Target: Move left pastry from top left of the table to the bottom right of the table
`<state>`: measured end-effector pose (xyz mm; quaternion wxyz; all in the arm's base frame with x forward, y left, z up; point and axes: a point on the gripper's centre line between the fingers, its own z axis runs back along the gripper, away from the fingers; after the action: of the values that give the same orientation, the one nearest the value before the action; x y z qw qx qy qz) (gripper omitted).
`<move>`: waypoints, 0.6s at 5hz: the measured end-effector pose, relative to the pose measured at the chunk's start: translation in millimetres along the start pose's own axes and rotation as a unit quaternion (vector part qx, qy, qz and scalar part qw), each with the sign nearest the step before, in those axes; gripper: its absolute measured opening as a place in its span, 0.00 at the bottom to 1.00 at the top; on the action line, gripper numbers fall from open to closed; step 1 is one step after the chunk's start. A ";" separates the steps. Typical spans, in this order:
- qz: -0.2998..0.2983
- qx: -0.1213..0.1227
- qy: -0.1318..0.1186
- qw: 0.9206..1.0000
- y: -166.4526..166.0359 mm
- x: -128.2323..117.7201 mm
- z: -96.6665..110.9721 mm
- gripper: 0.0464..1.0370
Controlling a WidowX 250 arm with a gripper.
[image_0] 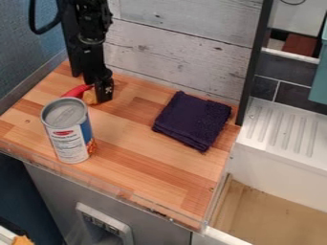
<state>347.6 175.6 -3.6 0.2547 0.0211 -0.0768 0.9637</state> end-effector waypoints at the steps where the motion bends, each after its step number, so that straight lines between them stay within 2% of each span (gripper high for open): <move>1: -0.008 -0.002 -0.014 1.000 -2.5 -0.7 -15.5 0.96; 2: -0.007 -0.001 -0.015 1.000 -4.8 -2.2 -20.1 0.91; 3: -0.013 0.019 -0.034 0.999 -3.5 -1.5 -27.6 0.66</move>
<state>350.6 182.2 -30.5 0.2637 0.0595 -0.0664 0.9605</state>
